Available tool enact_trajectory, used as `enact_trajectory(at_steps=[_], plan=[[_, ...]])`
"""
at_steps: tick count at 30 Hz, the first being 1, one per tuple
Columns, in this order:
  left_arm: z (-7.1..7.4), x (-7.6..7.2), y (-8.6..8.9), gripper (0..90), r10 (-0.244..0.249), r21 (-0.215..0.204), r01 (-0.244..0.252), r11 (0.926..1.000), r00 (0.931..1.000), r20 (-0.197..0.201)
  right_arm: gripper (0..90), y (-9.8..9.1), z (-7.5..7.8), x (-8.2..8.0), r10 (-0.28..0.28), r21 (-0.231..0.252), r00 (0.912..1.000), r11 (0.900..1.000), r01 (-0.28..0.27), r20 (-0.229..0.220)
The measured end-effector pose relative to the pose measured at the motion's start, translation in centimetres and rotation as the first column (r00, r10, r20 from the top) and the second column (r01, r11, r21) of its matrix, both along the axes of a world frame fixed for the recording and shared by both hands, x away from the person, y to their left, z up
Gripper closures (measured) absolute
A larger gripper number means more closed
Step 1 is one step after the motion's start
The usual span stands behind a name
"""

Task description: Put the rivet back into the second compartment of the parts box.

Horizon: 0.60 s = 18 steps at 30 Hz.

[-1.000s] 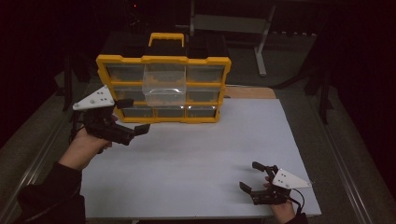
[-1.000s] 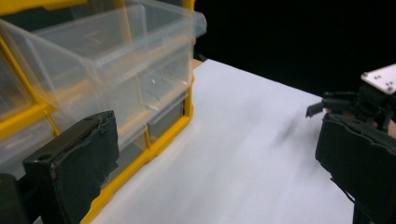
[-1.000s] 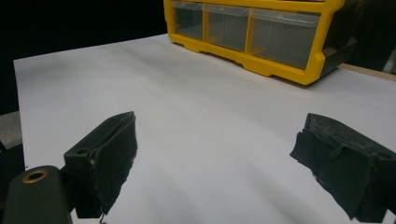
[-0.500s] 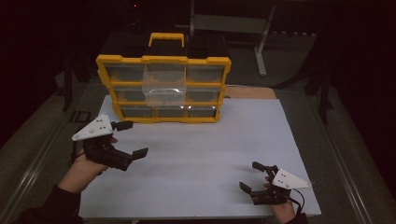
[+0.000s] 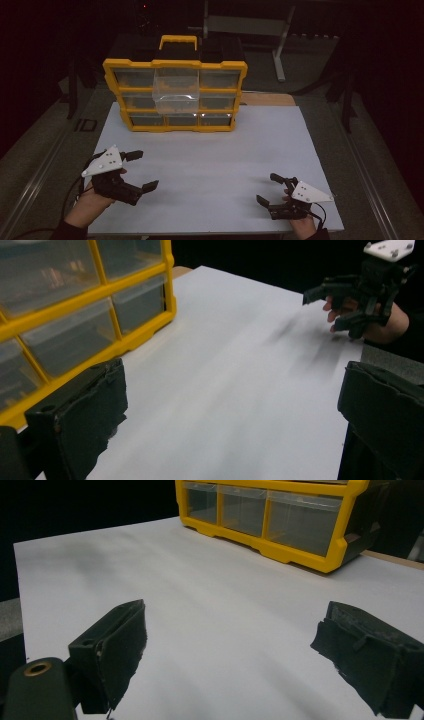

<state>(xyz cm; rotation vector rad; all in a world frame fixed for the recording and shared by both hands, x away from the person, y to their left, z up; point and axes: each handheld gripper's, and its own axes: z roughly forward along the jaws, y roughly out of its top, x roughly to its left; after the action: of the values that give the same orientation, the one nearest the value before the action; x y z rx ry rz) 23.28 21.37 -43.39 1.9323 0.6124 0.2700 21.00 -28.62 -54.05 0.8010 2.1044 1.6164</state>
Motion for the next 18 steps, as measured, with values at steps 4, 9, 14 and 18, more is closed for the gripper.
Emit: enact_trajectory(at_steps=[4,9,14,18], plan=[[-1.9,-0.7,0.2,0.0,0.002,-0.002,-0.002,1.0000,0.9999,-0.012,11.2,0.0,0.0,0.0,0.000,-0.005,1.0000,1.0000,0.000,0.003],[-3.7,-1.1,0.7,0.0,-0.003,-0.009,0.003,1.0000,0.9999,-0.012,11.3,0.0,0.0,0.0,0.000,-0.006,1.0000,1.0000,0.000,0.004],[-5.6,-1.4,1.4,0.0,0.013,-0.009,-0.013,0.9999,0.9993,-0.034,11.2,0.0,0.0,0.0,0.001,-0.006,1.0000,1.0000,-0.001,0.003],[-7.2,-1.8,1.9,0.0,0.029,-0.001,-0.029,0.9996,0.9985,-0.046,11.2,0.1,0.0,0.0,0.002,-0.007,1.0000,1.0000,-0.002,0.005]])
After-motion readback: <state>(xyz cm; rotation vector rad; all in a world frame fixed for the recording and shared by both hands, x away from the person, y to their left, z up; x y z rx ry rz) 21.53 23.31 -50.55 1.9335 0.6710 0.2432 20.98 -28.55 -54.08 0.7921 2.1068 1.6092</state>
